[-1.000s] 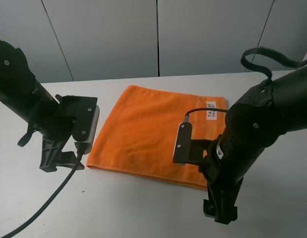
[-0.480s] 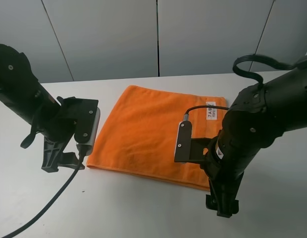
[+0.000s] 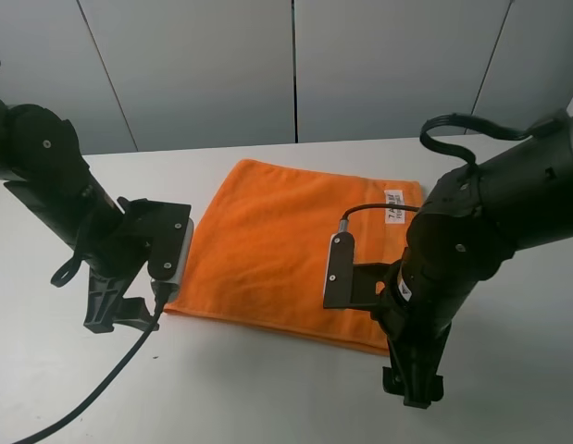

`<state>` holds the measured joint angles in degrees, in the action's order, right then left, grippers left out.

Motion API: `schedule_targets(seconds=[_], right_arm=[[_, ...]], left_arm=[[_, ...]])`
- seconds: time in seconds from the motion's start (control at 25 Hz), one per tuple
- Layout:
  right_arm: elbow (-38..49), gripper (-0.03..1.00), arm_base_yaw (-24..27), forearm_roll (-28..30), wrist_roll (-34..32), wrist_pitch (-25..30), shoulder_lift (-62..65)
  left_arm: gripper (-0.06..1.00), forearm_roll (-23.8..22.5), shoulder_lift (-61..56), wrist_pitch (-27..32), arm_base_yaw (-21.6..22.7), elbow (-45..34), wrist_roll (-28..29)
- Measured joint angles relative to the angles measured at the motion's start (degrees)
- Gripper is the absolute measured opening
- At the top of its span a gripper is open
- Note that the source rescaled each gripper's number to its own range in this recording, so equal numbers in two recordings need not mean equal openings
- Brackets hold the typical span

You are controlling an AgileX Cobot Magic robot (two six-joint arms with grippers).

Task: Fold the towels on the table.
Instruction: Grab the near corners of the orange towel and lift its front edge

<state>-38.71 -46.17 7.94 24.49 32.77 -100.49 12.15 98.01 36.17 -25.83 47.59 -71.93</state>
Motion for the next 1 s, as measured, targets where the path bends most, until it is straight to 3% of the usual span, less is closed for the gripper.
schedule_targets(seconds=[0.72, 1.0], right_arm=[[-3.99, 1.00, 0.20, -1.17, 0.09, 3.07, -8.25], [-3.99, 1.00, 0.20, -1.40, -0.03, 2.91, -8.25]], left_arm=[[1.00, 0.00, 0.00, -1.89, 0.00, 0.00, -0.27], [1.00, 0.00, 2.14, -0.61, -0.10, 0.00, -5.46]])
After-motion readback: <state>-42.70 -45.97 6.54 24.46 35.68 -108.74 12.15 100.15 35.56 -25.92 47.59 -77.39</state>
